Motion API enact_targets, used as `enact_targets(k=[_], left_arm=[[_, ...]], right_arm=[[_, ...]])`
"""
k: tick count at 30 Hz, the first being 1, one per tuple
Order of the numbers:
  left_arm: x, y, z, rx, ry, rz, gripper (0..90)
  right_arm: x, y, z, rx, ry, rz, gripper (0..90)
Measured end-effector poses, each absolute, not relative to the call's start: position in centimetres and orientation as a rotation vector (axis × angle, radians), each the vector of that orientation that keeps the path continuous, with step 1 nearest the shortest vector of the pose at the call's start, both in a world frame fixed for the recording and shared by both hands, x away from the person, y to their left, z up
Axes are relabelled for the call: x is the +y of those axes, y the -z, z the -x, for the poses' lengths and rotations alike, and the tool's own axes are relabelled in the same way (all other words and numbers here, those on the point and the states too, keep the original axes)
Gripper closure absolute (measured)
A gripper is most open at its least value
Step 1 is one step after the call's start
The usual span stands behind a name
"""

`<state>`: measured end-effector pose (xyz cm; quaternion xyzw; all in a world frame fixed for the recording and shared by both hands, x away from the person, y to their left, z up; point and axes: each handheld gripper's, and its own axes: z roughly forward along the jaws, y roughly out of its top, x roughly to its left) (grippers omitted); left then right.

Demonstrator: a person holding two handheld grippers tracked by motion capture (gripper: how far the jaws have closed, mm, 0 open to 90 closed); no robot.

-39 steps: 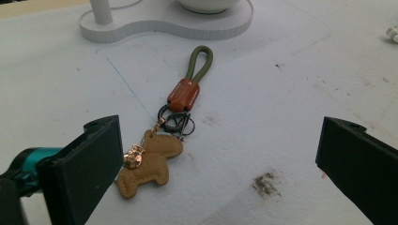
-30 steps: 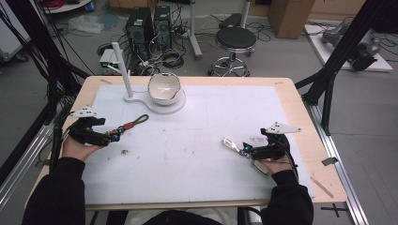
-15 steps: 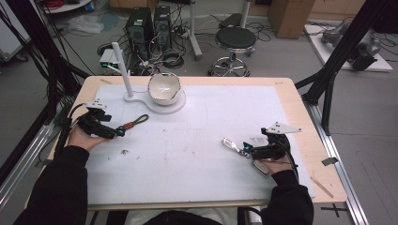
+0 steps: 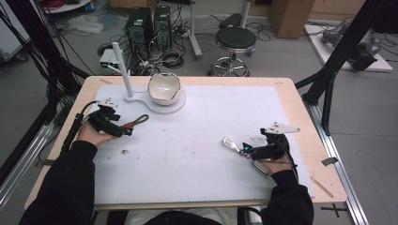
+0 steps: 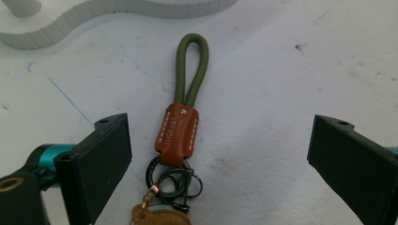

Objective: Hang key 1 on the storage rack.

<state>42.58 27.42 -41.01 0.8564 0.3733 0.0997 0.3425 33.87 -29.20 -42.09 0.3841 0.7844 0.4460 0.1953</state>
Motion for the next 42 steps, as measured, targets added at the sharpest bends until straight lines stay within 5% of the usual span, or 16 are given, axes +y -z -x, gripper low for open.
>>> enact_targets(k=[8,16,25,27,42], left_arm=[[26.2,41.1,-44.5,0.977,-0.234,-2.316,7.0],[26.3,41.5,-45.2,0.983,-0.188,-2.362,18.3],[25.9,42.2,-45.1,1.008,-0.225,-2.430,46.8],[26.1,42.0,-45.1,1.033,-0.252,-2.429,67.9],[27.1,41.6,-45.4,1.054,-0.157,-2.379,72.7]], right_arm=[[-29.2,42.1,-33.9,2.197,-1.250,-1.075,0.6],[-29.2,42.1,-33.9,2.204,-1.251,-1.074,0.6],[-29.2,42.0,-33.8,2.193,-1.251,-1.065,0.7],[-29.3,42.0,-33.8,2.189,-1.253,-1.064,0.7],[-29.2,42.0,-33.9,2.191,-1.256,-1.071,0.7]])
